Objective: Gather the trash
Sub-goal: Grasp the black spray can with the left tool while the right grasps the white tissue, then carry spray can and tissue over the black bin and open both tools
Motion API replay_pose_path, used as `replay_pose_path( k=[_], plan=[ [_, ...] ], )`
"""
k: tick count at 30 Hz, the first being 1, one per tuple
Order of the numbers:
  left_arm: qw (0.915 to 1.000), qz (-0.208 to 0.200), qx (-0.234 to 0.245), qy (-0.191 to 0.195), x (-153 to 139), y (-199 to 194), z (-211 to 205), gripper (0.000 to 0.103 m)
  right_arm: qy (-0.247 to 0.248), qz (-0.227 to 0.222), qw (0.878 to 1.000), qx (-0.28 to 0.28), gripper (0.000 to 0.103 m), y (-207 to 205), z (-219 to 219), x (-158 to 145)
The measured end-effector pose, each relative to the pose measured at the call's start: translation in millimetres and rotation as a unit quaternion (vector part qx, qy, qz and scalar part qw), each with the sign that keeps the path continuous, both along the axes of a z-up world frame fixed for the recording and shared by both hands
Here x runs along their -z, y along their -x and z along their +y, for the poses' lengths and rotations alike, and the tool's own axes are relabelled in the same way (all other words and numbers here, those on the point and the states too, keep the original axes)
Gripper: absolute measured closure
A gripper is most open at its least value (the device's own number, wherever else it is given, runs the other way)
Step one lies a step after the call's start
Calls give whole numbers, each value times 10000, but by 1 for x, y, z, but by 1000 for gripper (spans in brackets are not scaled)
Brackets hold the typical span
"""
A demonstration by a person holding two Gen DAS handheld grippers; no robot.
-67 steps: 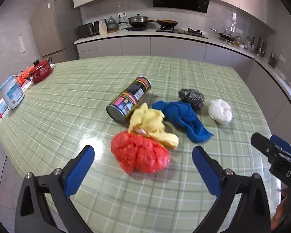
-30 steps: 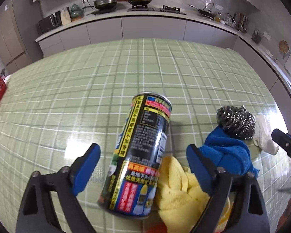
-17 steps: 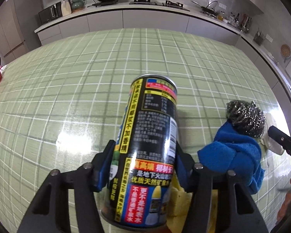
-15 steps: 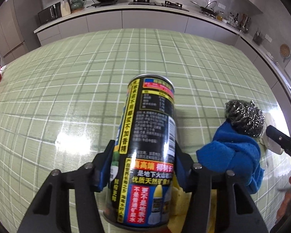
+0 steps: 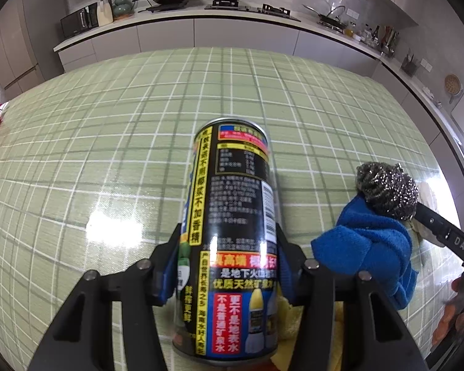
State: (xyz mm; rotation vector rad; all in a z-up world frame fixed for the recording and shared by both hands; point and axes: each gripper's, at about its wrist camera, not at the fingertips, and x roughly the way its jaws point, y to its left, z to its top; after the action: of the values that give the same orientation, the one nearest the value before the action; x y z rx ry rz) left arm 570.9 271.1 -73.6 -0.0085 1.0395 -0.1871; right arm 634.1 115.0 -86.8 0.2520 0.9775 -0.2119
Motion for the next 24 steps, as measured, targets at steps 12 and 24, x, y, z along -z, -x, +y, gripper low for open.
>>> replay_pose_path(
  k=[12, 24],
  plan=[
    [9991, -369, -202, 102, -33, 11, 20, 50, -47, -383, 9992, -86, 68, 20, -1, -29],
    [9980, -612, 21, 134, -56, 49, 3, 50, -160, -692, 9969, -326, 68, 62, 10, -57]
  ],
)
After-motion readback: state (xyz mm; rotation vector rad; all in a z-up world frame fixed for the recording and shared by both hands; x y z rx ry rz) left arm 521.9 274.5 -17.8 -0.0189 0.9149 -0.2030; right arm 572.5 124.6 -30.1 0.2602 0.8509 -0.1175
